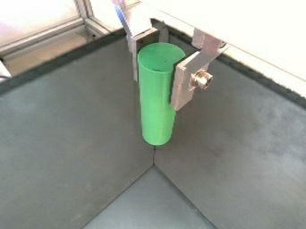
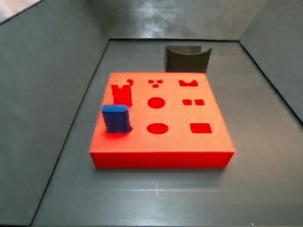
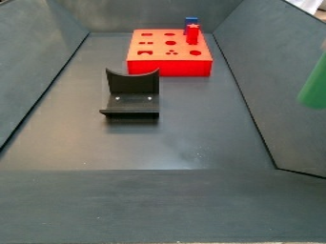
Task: Pick up the round object. Move up. Move to above the board. Insert the round object.
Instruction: Move to above the board.
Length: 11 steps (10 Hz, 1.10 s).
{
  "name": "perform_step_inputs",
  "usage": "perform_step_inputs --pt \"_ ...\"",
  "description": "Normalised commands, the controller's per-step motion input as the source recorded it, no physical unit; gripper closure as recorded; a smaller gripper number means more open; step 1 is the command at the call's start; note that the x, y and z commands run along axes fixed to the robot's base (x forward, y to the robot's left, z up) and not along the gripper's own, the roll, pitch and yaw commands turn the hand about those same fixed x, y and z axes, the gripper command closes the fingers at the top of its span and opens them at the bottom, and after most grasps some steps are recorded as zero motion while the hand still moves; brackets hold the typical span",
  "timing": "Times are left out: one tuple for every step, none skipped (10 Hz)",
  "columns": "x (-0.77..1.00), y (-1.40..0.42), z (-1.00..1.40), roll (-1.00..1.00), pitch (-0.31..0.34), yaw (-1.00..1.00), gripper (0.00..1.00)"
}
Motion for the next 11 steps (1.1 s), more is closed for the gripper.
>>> perform_step_inputs --pt "-0.09 -0.01 1.0 0.07 0.067 0.02 1.0" --pt "-0.07 -0.01 1.0 0.08 0.076 0.02 1.0" --pt "-0.05 -0.01 0.92 0.07 0.077 0.03 1.0" --pt "-0.04 -0.01 0.79 0.07 0.079 0.02 1.0" --pt "-0.02 -0.01 0.61 0.07 0.08 0.03 1.0" --pt "-0.02 -0.01 0.47 0.08 0.082 0.03 1.0" --pt "-0.02 -0.01 0.28 0.08 0.077 0.03 1.0" --pt "0.33 -1.0 0.05 0.09 0.265 -0.3 1.0" --pt "0.33 -1.0 0.03 0.1 0.244 -0.28 1.0" --pt "0.33 -1.0 0.04 0.08 0.197 -0.16 1.0" --pt "0.33 -1.0 0.04 -0.02 0.109 -0.06 1.0"
